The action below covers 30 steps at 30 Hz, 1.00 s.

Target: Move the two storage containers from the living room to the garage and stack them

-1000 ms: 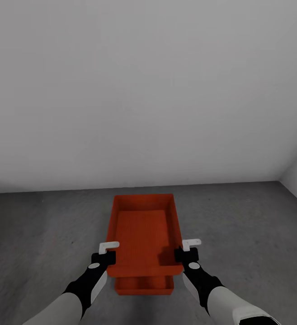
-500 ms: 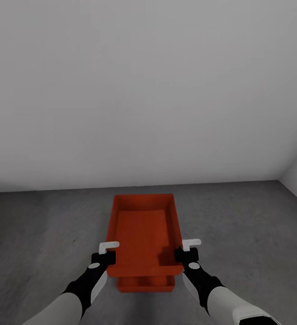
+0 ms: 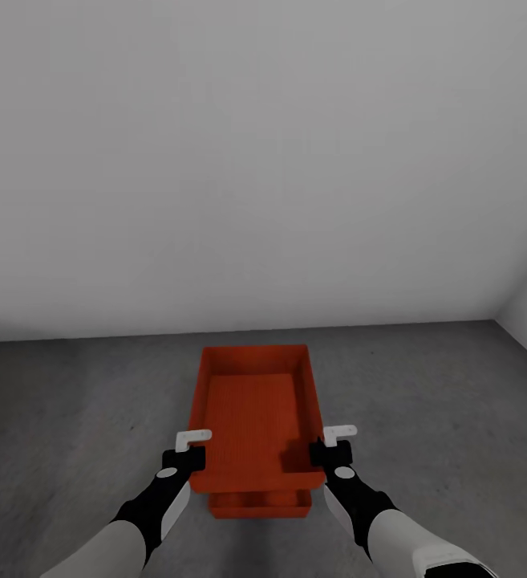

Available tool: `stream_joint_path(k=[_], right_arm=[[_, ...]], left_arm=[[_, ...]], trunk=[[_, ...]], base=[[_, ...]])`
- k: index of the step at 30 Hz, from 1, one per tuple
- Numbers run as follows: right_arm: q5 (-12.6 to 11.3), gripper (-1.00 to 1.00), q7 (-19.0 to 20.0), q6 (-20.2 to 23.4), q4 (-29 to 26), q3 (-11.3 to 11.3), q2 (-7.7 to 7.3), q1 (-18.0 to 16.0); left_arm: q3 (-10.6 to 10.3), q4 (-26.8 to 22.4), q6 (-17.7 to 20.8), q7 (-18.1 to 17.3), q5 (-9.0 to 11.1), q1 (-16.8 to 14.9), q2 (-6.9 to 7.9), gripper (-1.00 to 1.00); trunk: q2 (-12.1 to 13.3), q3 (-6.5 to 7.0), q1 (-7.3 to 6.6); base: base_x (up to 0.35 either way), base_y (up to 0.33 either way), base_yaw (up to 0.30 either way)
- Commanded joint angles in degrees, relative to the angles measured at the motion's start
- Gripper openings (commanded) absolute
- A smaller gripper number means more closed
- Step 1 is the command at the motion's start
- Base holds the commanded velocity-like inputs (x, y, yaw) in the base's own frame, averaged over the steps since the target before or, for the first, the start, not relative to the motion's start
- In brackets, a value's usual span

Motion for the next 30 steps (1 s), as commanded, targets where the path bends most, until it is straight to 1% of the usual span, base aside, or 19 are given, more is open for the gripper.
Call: stream_joint_path(k=[1, 9, 27, 28, 30], right_arm=[[-0.21, -1.0, -0.56, -0.08, 0.24, -0.79, -0.5, -0.03], [-0.21, -1.0, -0.56, -0.03, 0.24, -0.79, -0.48, -0.04], [-0.21, -1.0, -0.56, -0.12, 0.24, -0.79, -0.45, -0.04], [0.11, -1.0, -0.62, -0.19, 0.2, 0.08, 0.2, -0.04], [-0.03, -1.0, -0.59, -0.19, 0.17, 0.37, 0.21, -0.04]], left_arm=[[0.68, -0.19, -2.41, 0.88, -0.76, -0.05, 1.84, -1.0], [0.68, -0.19, -2.43, 0.88, -0.76, -0.05, 1.83, -1.0], [0.68, -0.24, -2.41, 0.88, -0.76, -0.05, 1.83, -1.0], [0.4, -0.21, 0.03, 0.44, 0.08, -0.05, 0.17, -1.0], [-0.07, -0.22, 0.04, 0.47, 0.07, -0.05, 0.16, -1.0]], trunk=[[-0.04, -0.05, 0.0], [-0.04, -0.05, 0.0], [-0.04, -0.05, 0.0], [-0.04, -0.05, 0.0], [-0.04, -0.05, 0.0]], base=[[0.0, 0.0, -0.07], [0.0, 0.0, -0.11], [0.0, 0.0, -0.005], [0.0, 0.0, 0.0], [0.0, 0.0, 0.0]])
